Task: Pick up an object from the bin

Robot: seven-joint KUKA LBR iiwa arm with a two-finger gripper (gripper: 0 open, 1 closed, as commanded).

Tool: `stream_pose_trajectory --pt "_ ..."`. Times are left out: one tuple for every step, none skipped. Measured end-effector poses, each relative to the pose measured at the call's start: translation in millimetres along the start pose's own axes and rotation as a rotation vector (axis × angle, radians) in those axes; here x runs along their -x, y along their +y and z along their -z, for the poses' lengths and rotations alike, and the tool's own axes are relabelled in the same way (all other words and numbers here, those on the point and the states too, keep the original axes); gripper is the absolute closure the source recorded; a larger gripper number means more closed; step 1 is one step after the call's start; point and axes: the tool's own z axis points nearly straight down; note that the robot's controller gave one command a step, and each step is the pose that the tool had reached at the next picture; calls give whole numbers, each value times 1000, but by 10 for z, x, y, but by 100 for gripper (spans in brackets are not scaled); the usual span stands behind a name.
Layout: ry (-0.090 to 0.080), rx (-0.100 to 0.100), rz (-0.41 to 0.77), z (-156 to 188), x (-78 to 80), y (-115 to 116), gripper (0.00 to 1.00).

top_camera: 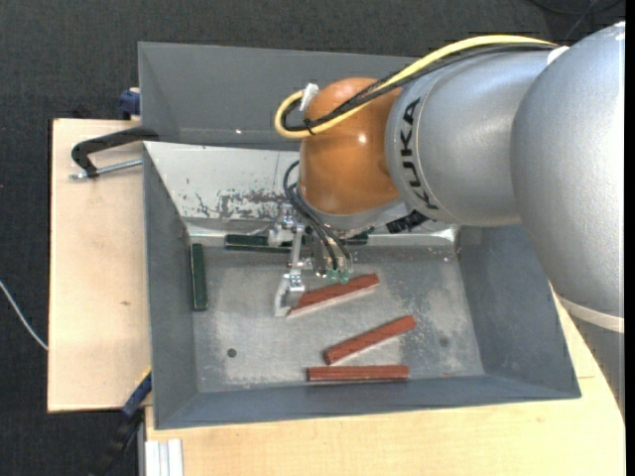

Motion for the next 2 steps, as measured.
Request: stream_pose_trajectory --pt "2 0 140 -576 -355 -615 100" --pt "2 0 140 -576 -355 -614 100"
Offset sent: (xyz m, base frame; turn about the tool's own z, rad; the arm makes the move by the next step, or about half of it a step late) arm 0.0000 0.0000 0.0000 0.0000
